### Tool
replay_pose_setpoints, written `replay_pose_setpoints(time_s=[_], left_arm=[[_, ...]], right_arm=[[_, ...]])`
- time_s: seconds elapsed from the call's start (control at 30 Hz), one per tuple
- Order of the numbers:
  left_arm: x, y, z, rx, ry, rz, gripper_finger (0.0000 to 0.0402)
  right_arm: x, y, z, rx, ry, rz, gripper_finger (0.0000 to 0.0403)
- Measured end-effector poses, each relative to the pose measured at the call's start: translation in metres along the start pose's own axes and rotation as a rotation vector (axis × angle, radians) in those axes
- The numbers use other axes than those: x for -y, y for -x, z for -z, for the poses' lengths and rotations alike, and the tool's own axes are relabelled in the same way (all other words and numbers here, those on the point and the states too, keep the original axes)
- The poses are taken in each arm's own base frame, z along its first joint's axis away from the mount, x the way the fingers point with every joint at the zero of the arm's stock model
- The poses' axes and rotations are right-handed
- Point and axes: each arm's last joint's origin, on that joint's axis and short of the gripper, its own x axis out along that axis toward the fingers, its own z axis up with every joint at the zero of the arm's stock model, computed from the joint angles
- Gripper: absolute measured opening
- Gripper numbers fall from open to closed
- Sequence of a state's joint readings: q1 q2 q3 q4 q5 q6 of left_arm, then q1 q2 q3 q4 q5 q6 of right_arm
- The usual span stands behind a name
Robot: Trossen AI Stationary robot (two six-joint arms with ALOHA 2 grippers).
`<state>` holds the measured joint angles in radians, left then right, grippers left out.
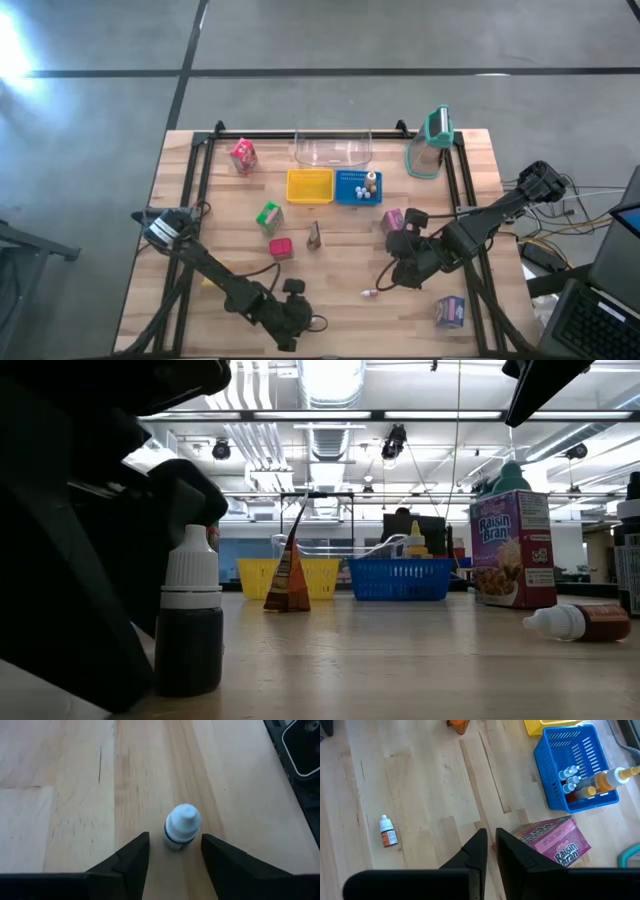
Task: Pick & Place Kitchen Items
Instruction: Put the purple food coloring bottle into the blue bin
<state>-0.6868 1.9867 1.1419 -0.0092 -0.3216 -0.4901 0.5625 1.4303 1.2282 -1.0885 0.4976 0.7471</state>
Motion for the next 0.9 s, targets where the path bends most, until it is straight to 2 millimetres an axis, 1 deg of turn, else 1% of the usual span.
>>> replay_pose_setpoints(time_s=[0.33,0.6,0.7,0.9], left_arm=[[0.0006,-0.0018,-0.0009,0.018,-0.013,0.008,0.0184],[0.0003,-0.0024,-0.0018,0.027,-0.025,0.009,0.0163],[0.0000,-0.0025,-0.0020,0.030,-0.024,0.005,0.0156],[-0.0005,-0.0026,-0.0023,0.032,-0.028,0.002,0.0149]], right_arm=[[0.0000,-0.0002,0.0001,0.000,0.000,0.000,0.0055],[-0.0001,-0.0002,0.0000,0.001,0.000,0.000,0.0066],[-0.0001,-0.0002,0.0000,0.001,-0.001,-0.001,0.0063],[-0.0001,-0.0002,0.0000,0.002,-0.001,0.000,0.0045]])
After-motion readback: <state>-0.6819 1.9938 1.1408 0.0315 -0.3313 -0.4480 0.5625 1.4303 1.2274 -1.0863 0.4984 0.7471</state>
